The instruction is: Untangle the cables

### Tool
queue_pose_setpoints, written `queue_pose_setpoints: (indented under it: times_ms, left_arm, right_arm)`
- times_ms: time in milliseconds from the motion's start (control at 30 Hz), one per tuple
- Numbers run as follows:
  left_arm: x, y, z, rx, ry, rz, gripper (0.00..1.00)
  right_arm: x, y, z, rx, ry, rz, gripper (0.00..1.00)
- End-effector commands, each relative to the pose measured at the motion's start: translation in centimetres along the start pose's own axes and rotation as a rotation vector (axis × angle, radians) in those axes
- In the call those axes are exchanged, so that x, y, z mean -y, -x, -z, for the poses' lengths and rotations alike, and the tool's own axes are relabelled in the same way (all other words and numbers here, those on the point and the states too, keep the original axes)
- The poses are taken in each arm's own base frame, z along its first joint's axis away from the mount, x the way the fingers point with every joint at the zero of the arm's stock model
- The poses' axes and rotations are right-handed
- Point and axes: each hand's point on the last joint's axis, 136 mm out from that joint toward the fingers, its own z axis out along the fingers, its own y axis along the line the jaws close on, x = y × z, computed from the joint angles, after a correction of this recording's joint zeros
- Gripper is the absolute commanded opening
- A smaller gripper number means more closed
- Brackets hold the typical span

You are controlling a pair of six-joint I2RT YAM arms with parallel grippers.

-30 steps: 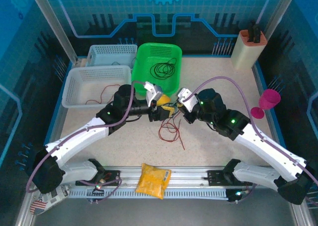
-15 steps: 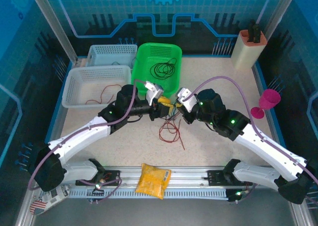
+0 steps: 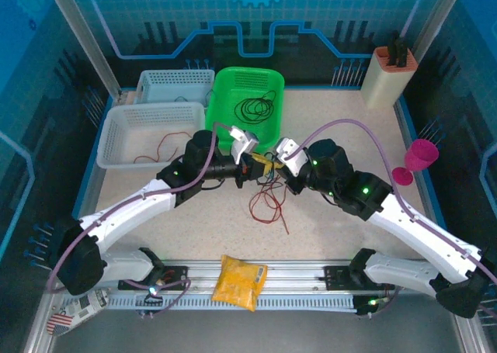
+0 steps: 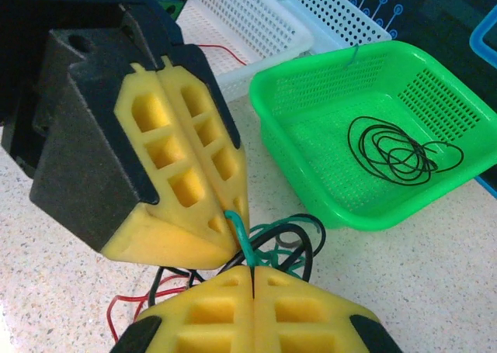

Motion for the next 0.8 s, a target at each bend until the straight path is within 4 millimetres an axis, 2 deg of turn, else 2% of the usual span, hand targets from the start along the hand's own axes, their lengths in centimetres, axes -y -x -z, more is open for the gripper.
queue_pose_setpoints:
  times_ms: [0,267,567,667,767]
  left_arm:
    - [1.3,0.7,0.1,-0.020,-0.053,-0.053,0.00]
    - [3.1,-0.6,1.3,-0.130,-0.163,-0.103,0.00]
    - [4.1,-1.7,1.4,-0.219,-0.237,-0.105,0.00]
    - [3.9,-1.4,1.2,-0.216,-0.231,-0.091,0.00]
    - [2.6,-0.2,0.6,-0.149,-0.156,-0.055,0.00]
  right_arm:
    - [-0.1,2.2,1.7,0.056,0.026,0.055,0.00]
    - [1.7,0.7,2.4,-0.071,0.071,0.119,0.00]
    - [2.8,1.9,2.5,-0.125,0.062,0.286,0.00]
    - [2.3,2.4,2.5,-0.094,0.098,0.250,0.00]
    - [1.7,2.4,2.5,-0.036,0.136,0.138,0.00]
